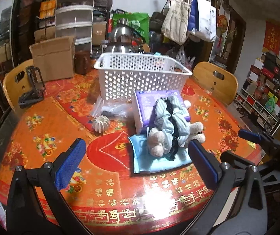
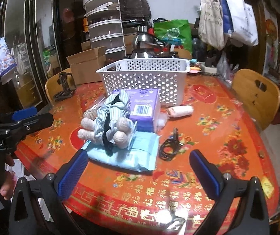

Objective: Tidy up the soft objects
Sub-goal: 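Move both tools to the white plush toy and close on it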

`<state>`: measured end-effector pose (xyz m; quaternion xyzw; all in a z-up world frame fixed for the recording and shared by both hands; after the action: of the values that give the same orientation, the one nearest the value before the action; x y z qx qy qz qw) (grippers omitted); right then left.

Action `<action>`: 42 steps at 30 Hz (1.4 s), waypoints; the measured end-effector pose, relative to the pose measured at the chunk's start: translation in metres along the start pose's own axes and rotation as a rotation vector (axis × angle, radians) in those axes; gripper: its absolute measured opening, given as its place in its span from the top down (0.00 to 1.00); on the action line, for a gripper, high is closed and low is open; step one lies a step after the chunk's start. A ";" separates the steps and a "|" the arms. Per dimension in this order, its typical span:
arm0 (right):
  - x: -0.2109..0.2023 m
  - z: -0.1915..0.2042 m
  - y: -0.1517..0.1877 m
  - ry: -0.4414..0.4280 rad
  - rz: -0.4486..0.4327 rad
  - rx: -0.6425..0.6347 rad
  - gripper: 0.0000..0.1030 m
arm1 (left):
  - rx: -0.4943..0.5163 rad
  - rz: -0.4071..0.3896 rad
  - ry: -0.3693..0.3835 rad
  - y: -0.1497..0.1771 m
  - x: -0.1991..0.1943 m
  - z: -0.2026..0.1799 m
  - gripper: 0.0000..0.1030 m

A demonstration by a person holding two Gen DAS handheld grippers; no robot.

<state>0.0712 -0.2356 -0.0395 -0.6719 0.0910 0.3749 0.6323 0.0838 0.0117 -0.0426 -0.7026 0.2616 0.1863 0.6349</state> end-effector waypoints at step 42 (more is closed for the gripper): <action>0.065 0.006 -0.005 -0.123 0.067 0.014 0.73 | 0.034 0.129 0.159 0.031 0.073 -0.018 0.83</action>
<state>0.1177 -0.2063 -0.0752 -0.6398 0.0772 0.4358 0.6284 0.1223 -0.0178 -0.1082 -0.6861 0.3587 0.1660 0.6108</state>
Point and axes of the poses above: each gripper's, at about its wrist camera, not at the fingertips, and x roughly the way its jaws point, z to its left, y to its underside, the point moved 3 cm from there along x, roughly the way its jaws point
